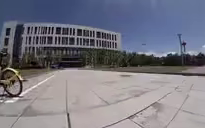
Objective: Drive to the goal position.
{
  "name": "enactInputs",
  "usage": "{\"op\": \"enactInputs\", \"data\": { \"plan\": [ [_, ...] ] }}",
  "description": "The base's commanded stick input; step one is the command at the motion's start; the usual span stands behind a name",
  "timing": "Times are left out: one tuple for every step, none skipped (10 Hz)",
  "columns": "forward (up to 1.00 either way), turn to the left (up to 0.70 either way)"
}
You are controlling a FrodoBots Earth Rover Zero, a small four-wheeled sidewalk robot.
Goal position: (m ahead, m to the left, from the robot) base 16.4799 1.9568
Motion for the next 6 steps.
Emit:
{"op": "enactInputs", "data": {
  "plan": [
    [0.27,0.00],
    [0.27,0.00],
    [0.26,0.00],
    [0.26,0.00],
    [0.27,0.00],
    [0.27,0.00]
  ]
}}
